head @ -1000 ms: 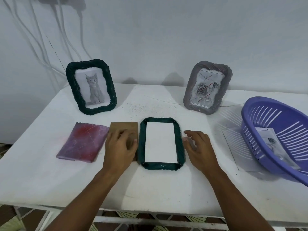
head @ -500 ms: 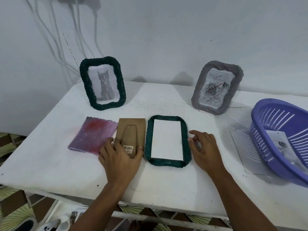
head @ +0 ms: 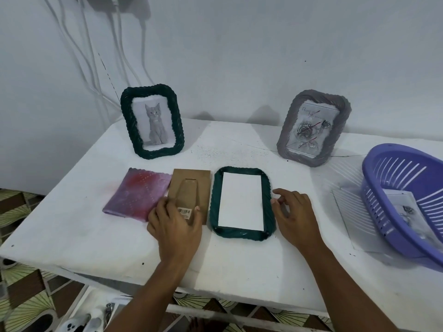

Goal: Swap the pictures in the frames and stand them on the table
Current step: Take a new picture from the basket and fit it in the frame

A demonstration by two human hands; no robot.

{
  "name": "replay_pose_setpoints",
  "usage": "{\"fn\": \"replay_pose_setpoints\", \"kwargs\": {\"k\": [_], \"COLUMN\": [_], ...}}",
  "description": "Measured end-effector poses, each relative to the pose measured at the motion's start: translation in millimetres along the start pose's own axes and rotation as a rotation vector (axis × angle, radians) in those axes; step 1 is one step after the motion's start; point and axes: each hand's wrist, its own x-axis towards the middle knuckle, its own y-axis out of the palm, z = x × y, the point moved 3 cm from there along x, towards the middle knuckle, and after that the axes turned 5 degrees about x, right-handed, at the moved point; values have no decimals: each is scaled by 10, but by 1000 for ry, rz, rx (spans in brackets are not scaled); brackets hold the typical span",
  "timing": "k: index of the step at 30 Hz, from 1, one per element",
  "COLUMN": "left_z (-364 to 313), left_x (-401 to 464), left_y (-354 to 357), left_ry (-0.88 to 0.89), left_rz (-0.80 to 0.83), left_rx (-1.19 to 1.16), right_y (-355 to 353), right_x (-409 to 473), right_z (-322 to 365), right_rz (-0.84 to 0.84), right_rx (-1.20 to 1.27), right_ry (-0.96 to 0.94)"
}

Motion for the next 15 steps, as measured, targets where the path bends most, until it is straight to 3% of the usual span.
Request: {"fn": "replay_pose_setpoints", "kwargs": {"k": [6, 15], "left_z": [-54, -654], "left_x": [25, -335], "left_y": [-133, -196], "left_ry": [-25, 25], "left_rz": [-12, 69], "left_rx": [-86, -228], "right_y": [1, -27], "right_x": [4, 7], "right_z": [4, 33], "right_rz": [14, 31], "right_rx": [11, 49], "right_ry": [2, 1]}}
